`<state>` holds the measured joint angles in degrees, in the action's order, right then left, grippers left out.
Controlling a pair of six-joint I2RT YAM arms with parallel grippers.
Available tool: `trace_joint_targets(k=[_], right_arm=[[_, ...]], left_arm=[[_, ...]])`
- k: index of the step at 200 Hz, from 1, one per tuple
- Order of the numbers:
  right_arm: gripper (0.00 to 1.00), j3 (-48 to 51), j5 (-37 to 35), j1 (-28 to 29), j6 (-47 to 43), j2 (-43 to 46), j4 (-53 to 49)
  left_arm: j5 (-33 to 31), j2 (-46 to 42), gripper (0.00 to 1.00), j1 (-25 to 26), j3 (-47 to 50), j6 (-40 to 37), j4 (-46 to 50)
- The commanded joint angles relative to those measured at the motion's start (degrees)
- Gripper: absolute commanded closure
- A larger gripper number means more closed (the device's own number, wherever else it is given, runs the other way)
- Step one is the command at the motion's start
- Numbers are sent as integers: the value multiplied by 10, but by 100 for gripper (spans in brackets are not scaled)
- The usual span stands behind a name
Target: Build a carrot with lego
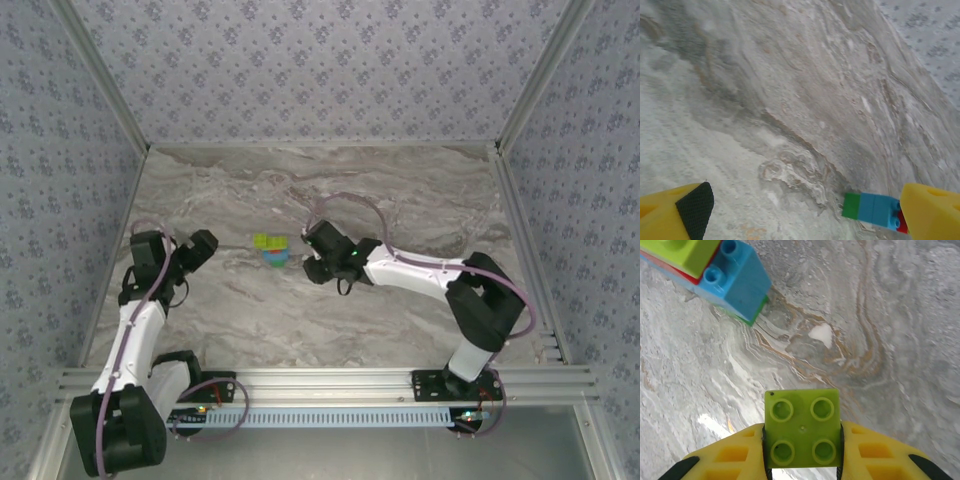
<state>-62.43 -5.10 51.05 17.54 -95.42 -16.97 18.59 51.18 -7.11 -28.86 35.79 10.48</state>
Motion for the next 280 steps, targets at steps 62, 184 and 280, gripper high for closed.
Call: trace_joint_targets(k=[62,184,280], right_arm=[[79,35,36,-49,-33,76,-14],[79,67,55,-74,-37,115,-12],[79,96,68,-81,-42,136,-10]], left_arm=[[228,-2,4,32,50,12,-345],[-17,25,3,268,-9,-224,-126],[2,93,3,253,-13,-326,-168]])
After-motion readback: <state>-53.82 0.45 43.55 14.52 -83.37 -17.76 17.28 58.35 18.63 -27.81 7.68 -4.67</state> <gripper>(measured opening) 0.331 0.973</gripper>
